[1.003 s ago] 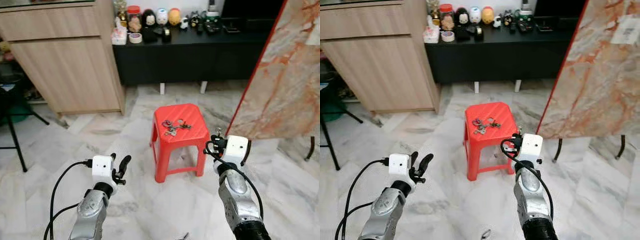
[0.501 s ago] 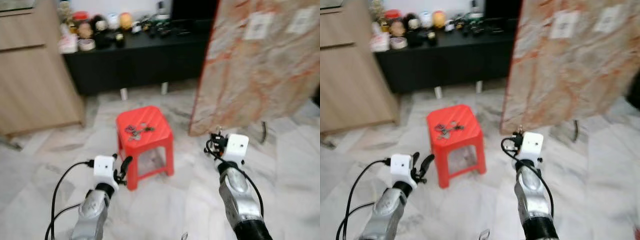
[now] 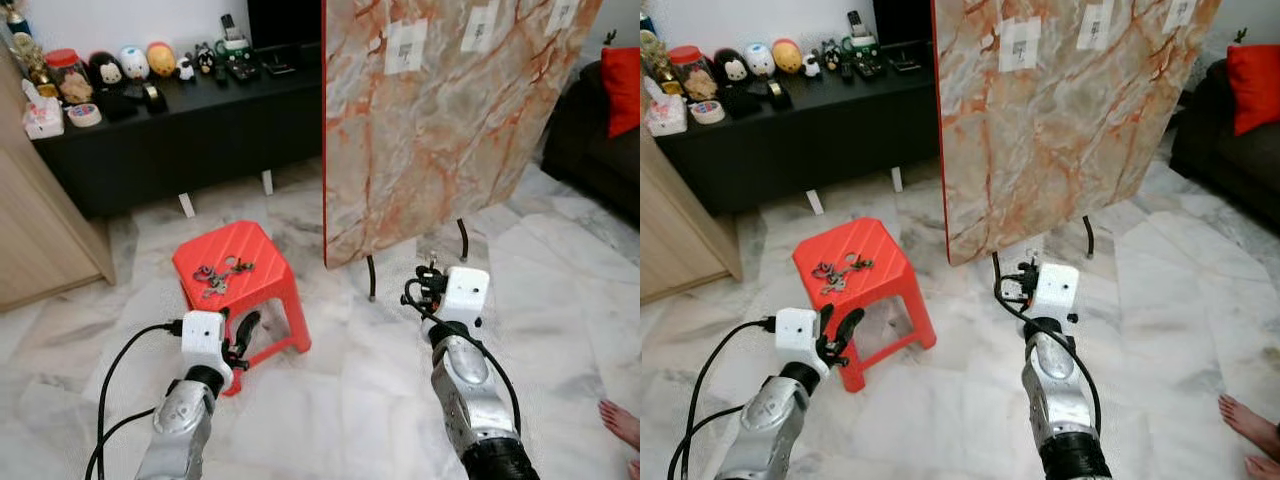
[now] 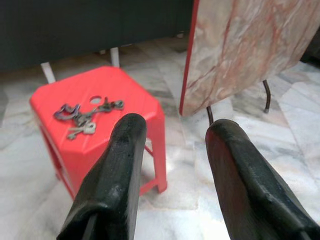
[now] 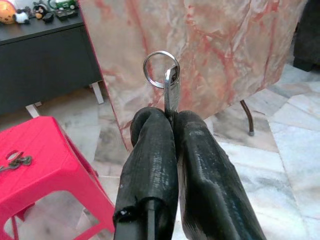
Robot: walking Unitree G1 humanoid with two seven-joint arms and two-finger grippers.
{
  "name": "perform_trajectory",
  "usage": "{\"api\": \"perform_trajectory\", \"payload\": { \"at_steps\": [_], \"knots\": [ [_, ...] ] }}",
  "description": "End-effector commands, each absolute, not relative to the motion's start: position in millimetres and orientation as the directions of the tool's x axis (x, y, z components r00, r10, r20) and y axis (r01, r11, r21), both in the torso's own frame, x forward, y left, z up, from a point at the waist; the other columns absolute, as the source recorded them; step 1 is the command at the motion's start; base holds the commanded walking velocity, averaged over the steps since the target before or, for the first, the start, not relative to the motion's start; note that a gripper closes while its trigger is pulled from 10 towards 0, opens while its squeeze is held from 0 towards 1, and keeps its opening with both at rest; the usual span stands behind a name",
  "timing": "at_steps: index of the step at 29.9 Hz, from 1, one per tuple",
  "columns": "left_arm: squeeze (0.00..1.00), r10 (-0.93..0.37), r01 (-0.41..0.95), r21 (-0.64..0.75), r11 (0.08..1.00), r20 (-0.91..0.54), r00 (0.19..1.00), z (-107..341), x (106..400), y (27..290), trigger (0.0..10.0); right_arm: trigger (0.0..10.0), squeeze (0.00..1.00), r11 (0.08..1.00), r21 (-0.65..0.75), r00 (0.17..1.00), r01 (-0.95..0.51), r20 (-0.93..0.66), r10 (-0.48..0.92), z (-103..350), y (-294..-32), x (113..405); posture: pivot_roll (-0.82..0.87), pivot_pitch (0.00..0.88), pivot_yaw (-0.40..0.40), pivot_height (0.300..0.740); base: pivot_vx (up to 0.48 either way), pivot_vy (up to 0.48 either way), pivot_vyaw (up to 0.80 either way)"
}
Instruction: Hang keys on a hook
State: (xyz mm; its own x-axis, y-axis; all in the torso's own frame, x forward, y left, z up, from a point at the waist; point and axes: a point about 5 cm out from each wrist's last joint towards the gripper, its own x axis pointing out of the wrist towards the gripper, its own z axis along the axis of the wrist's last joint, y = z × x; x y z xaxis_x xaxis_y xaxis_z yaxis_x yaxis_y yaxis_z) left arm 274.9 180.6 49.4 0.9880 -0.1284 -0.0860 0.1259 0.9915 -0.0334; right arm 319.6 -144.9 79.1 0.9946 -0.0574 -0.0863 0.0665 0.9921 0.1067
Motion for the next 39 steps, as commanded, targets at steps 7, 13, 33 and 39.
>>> {"api": "perform_trajectory", "payload": {
  "at_steps": [7,13,33,39],
  "knots": [
    [0.00,-0.127,0.124,-0.035,0.992,-0.074,0.989,52.3,275.0,183.6,10.0,10.0,0.00,0.964,0.025,0.963,0.266,0.031,-0.266,95.5,-166.2,319.6,0.08,0.116,-0.003,0.740,0.000,0.000,0.00],
    [0.00,-0.133,0.131,-0.038,0.991,-0.071,0.989,53.4,276.1,182.0,10.0,10.0,0.00,0.925,-0.055,0.926,0.376,0.040,-0.374,95.5,-178.5,316.9,0.08,0.118,0.000,0.740,0.000,0.000,0.00],
    [0.00,-0.148,0.144,-0.049,0.988,-0.072,0.986,52.5,276.1,176.5,10.0,10.0,0.00,0.703,-0.487,0.847,0.517,0.173,-0.503,100.0,-198.9,316.7,0.08,0.095,-0.008,0.740,0.000,0.000,0.00],
    [0.00,-0.152,0.149,-0.045,0.988,-0.078,0.985,51.0,275.3,175.1,10.0,10.0,0.00,0.912,-0.206,0.934,0.355,0.038,-0.355,93.3,-174.9,322.5,0.07,0.087,-0.007,0.740,0.000,0.000,0.00]
  ]
}}
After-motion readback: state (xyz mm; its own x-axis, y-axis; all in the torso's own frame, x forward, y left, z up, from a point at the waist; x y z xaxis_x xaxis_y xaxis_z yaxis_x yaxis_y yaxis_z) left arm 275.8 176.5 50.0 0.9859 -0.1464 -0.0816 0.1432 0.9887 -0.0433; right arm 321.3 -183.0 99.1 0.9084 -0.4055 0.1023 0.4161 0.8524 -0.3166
